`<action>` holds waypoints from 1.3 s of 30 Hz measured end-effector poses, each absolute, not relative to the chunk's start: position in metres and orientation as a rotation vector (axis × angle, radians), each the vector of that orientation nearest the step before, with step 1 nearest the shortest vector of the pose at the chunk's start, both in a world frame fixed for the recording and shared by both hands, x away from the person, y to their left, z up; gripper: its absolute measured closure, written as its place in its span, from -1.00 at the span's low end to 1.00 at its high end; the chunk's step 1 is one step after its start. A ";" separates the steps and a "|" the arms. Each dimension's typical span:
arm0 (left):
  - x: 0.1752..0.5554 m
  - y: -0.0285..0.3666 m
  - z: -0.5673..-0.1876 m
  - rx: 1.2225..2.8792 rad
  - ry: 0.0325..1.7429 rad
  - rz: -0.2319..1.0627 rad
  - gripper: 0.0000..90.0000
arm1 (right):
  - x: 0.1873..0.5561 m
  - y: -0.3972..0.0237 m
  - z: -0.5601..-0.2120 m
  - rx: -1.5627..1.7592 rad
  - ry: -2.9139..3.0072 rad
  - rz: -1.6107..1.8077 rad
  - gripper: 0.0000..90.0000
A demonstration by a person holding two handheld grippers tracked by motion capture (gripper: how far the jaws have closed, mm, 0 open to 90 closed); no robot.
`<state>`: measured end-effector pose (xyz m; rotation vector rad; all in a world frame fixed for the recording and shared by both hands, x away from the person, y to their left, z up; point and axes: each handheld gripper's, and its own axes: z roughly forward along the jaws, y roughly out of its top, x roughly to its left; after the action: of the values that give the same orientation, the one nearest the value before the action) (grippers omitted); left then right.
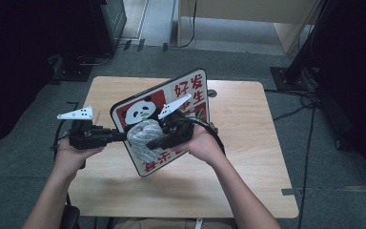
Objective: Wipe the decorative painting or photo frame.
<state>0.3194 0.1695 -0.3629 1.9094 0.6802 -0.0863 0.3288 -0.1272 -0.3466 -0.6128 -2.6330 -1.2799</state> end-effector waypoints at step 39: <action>0.319 0.170 -0.363 1.909 0.683 -0.086 0.72 | 0.319 -0.133 -0.400 -0.635 -2.598 -1.229 0.33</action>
<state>0.3194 0.1697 -0.3630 1.9092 0.6828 -0.0860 0.3192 -0.1332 -0.4000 -0.6345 -2.5978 -1.2292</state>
